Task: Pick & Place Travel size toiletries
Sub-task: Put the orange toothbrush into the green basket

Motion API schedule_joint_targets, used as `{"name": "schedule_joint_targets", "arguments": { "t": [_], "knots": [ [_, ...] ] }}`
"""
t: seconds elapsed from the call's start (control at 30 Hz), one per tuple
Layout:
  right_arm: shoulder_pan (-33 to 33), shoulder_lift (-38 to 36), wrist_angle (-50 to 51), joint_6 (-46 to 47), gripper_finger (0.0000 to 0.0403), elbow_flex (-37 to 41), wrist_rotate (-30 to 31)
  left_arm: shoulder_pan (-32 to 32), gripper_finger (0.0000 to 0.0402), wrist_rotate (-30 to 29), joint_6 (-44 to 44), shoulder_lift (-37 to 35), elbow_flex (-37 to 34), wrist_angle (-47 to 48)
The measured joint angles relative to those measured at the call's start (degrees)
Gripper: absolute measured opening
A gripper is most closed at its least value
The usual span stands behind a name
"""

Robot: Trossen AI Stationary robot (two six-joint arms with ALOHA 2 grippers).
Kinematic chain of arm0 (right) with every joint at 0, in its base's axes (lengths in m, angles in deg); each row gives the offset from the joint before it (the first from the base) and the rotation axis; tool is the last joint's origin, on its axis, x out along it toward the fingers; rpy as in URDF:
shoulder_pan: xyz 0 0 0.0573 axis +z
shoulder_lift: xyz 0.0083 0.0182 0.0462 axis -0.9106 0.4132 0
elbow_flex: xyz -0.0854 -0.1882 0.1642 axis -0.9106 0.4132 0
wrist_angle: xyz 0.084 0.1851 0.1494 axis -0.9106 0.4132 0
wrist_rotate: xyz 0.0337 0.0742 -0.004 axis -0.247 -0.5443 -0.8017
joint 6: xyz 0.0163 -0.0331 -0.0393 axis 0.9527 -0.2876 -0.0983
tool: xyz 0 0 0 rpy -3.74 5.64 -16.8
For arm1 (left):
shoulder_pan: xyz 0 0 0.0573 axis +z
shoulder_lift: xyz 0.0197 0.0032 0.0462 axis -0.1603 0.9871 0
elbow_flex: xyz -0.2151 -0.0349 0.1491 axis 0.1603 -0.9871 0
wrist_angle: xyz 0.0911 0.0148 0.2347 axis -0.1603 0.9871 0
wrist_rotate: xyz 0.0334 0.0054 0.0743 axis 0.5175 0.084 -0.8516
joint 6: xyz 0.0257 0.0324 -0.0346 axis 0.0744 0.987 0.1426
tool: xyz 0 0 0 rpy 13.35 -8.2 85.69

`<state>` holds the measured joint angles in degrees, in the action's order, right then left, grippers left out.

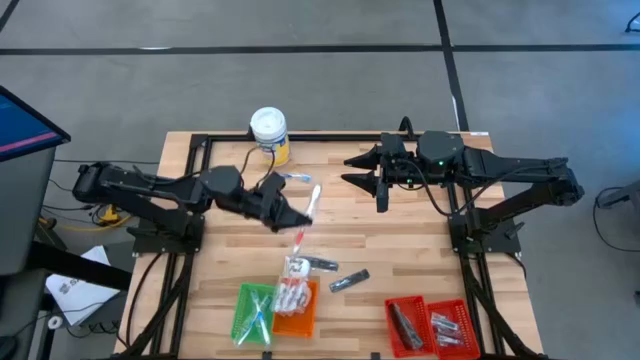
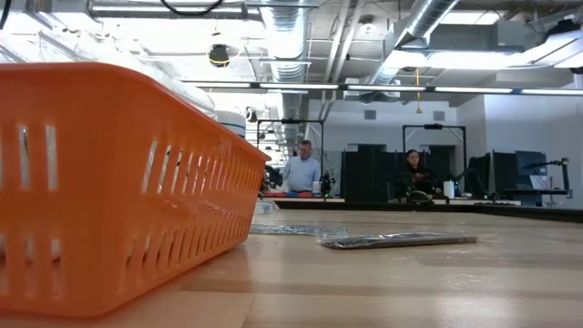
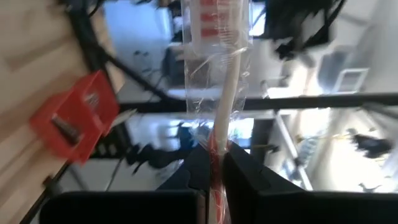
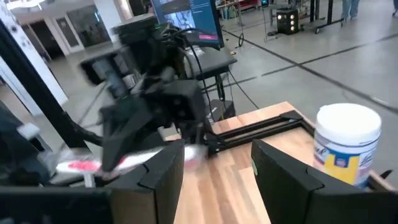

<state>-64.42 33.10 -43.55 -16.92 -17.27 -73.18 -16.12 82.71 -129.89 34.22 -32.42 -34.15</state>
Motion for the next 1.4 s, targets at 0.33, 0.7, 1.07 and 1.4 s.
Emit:
{"name": "schedule_joint_targets", "arguments": {
  "t": [0.33,0.7,1.07,1.4],
  "knots": [
    [1.55,0.0,0.43,6.3,0.0184,0.01,0.15,-14.98,0.0014,-9.57,-0.28,-0.02,3.64,18.7],
    [2.51,0.0,0.5,6.41,0.0182,0.0,0.16,-27.08,0.0014,-15.19,-10.55,-0.02,3.64,34.38],
    [2.45,0.04,0.46,6.41,0.018,0.0,0.17,-35.21,0.0014,-10.53,-18.57,0.75,3.64,47.53],
    [2.45,2.18,-0.4,6.57,0.0185,-0.18,0.2,-35.8,0.0014,1.49,-19.12,9.22,3.64,49.6]
  ]
}}
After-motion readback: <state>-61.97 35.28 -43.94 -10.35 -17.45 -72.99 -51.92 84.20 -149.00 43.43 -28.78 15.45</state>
